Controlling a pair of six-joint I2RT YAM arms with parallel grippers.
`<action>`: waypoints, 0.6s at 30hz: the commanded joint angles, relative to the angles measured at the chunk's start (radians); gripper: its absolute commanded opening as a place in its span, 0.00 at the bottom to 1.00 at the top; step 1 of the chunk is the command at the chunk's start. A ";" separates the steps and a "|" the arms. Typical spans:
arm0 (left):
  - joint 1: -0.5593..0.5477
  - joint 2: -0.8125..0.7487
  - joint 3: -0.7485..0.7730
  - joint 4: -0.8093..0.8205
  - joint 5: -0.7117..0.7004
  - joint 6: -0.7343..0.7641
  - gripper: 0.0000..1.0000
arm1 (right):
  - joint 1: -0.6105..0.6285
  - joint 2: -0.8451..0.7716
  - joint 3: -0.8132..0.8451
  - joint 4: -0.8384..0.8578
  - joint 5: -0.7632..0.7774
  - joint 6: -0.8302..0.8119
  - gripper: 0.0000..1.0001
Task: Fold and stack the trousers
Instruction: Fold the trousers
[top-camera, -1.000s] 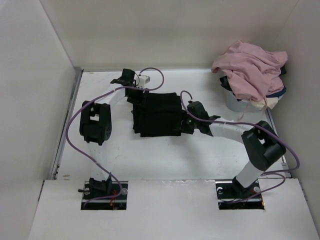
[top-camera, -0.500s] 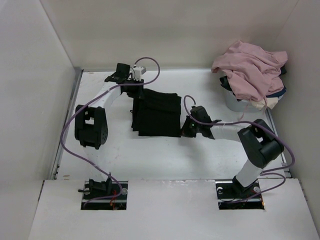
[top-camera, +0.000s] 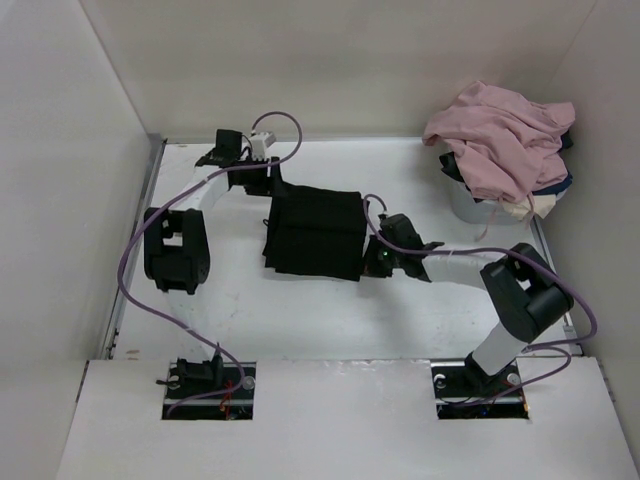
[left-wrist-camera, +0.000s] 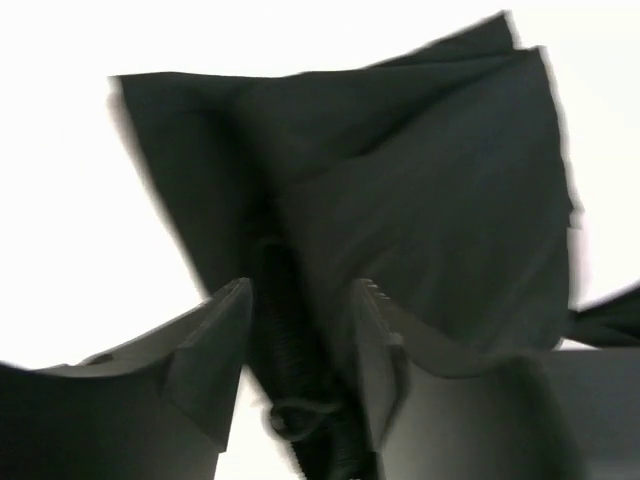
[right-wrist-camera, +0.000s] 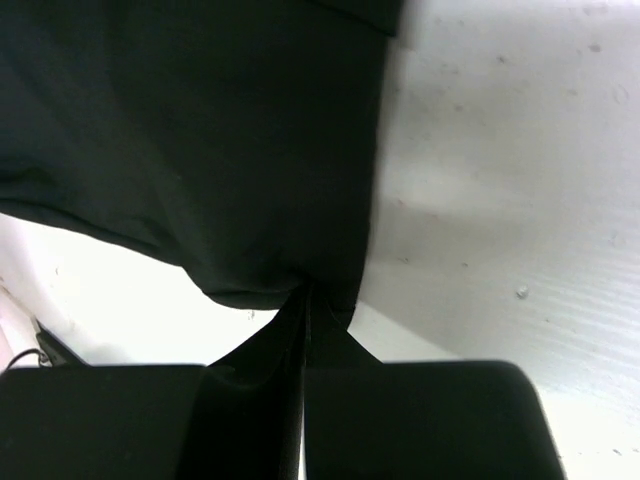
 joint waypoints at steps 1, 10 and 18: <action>-0.019 -0.036 0.013 0.023 0.152 -0.012 0.52 | 0.009 0.010 0.043 -0.004 -0.008 -0.034 0.00; -0.067 0.157 0.152 -0.148 -0.053 0.091 0.65 | 0.009 -0.003 0.033 -0.026 0.002 -0.053 0.00; -0.099 0.171 0.183 -0.107 0.010 0.054 0.01 | 0.009 -0.009 0.018 -0.028 -0.008 -0.051 0.00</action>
